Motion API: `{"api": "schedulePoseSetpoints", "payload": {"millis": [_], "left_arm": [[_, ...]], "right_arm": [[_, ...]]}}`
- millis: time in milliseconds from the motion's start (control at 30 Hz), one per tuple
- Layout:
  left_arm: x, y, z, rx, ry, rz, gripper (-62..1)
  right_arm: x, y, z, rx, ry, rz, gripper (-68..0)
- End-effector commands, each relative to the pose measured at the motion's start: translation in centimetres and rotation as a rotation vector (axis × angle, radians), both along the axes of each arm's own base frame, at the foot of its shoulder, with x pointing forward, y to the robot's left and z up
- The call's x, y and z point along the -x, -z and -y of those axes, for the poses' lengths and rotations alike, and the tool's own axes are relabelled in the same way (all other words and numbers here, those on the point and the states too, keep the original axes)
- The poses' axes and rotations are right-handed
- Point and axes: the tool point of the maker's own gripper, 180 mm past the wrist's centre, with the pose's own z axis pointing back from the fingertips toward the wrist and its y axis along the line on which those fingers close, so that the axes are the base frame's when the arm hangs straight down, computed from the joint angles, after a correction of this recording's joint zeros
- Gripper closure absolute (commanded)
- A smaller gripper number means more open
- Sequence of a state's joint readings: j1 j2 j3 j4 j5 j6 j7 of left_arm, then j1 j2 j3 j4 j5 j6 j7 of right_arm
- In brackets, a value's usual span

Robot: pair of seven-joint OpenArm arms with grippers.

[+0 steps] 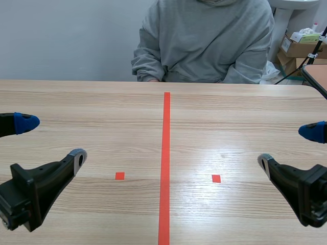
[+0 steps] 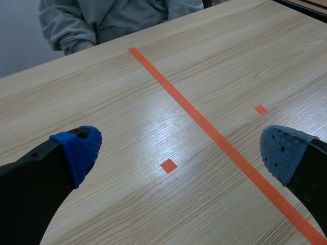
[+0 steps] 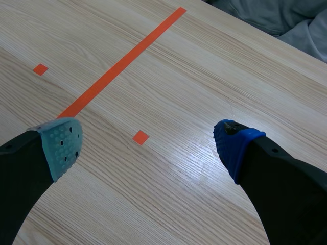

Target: Do the leaf sorting experiment

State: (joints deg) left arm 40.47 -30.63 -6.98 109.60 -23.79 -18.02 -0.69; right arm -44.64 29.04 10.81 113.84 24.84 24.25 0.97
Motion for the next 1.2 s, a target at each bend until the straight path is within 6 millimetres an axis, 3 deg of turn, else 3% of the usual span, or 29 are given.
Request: {"api": "schedulePoseSetpoints", "payload": {"millis": [0, 1167], "left_arm": [[-0.03, -0.67, 0.17, 0.022, -0.003, 0.02, -62.3], [-0.03, -0.67, 0.17, 0.022, -0.003, 0.02, -62.3]], "right_arm": [[-0.61, -0.95, 0.14, -0.009, 0.007, 0.038, -52.3], [-0.5, -0.51, 0.25, 0.004, 0.01, 0.016, -52.3]]}}
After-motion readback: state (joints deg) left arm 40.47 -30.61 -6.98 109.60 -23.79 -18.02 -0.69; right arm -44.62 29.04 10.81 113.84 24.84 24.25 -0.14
